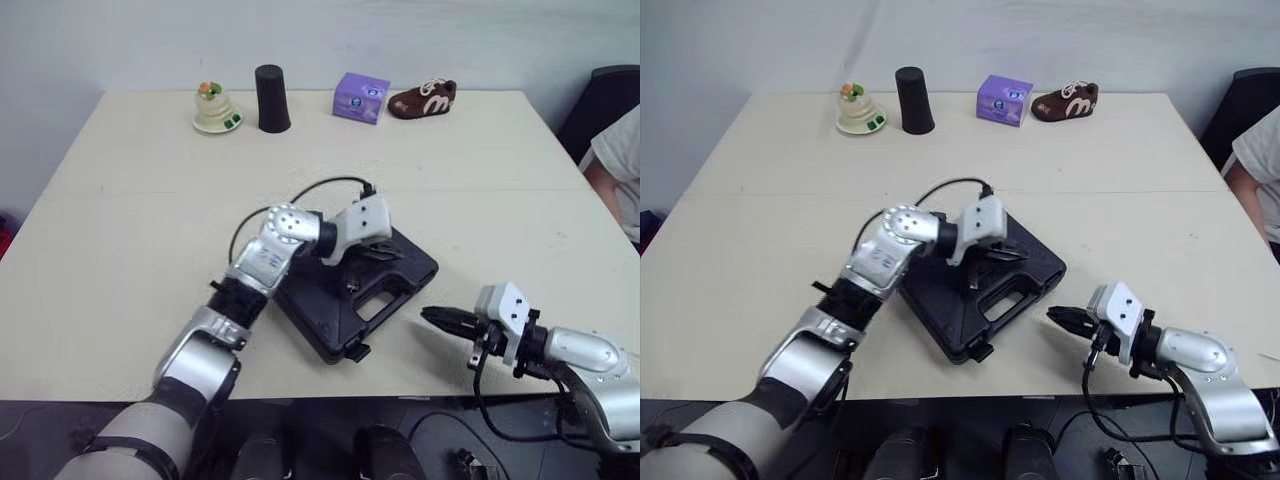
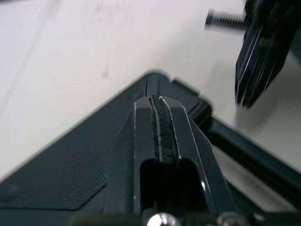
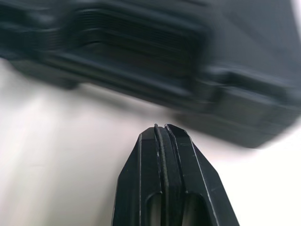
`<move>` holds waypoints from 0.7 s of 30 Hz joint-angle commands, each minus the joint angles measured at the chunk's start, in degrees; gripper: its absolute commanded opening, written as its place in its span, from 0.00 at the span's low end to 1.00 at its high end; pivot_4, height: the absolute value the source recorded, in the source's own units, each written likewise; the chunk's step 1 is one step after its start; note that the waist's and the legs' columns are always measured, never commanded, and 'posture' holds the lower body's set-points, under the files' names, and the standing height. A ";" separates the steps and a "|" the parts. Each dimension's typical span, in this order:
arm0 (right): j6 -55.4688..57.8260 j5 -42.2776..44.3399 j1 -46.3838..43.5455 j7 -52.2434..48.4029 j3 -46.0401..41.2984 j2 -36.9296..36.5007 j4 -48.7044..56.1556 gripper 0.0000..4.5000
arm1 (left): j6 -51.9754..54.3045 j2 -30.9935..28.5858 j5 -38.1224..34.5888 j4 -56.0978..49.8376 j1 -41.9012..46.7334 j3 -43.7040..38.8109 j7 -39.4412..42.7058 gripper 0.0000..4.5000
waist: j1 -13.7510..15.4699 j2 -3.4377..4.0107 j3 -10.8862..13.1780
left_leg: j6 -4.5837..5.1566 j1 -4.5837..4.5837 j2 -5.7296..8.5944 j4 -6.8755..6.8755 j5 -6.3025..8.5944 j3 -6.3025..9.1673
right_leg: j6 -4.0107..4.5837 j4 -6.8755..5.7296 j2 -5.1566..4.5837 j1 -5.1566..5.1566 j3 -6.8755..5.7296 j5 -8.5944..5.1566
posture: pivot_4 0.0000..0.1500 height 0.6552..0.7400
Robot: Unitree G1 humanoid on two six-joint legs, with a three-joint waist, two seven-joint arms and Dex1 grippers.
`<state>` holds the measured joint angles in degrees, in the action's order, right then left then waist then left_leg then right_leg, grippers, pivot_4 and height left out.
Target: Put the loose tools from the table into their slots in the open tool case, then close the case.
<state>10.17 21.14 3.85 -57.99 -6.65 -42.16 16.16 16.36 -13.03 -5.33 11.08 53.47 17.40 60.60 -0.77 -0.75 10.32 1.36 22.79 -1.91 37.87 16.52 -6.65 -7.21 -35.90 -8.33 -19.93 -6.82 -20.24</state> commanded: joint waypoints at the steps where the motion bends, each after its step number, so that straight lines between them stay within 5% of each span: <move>1: -0.74 0.97 -0.04 -1.07 1.52 -0.02 4.04 0.00 | 2.90 -4.28 -5.13 -12.58 -4.67 -1.15 4.61 0.02 | 0.08 0.03 0.00 | 0.03 0.00 0.03 0.00 0.00 -0.01 | -0.01 0.00 -0.03 0.01 0.01 0.01 | 1.00 0.93; 10: -0.36 2.69 1.16 -3.57 8.27 1.12 9.95 0.00 | 5.38 -18.16 -7.34 -24.21 -18.94 -3.33 6.93 0.02 | 1.48 0.11 0.08 | 0.13 -0.07 0.13 0.01 0.07 0.21 | -0.04 0.13 -0.17 0.20 0.35 0.02 | 1.00 0.93; 21: -0.58 0.80 -0.06 -5.40 11.20 0.23 8.14 0.00 | 7.12 -16.12 -6.44 -26.33 -23.32 0.02 1.99 0.02 | 2.01 0.12 0.08 | 0.11 0.06 0.12 0.01 0.10 0.26 | -0.04 0.24 -0.09 0.16 0.20 0.02 | 1.00 0.93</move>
<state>10.10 21.72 3.62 -62.89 4.48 -41.29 23.93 24.27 -29.16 -12.06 -13.24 30.30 17.22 63.26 1.24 -0.64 10.40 1.47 22.87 -1.80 37.87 16.61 -6.42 -7.26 -35.66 -8.40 -19.80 -6.67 -20.22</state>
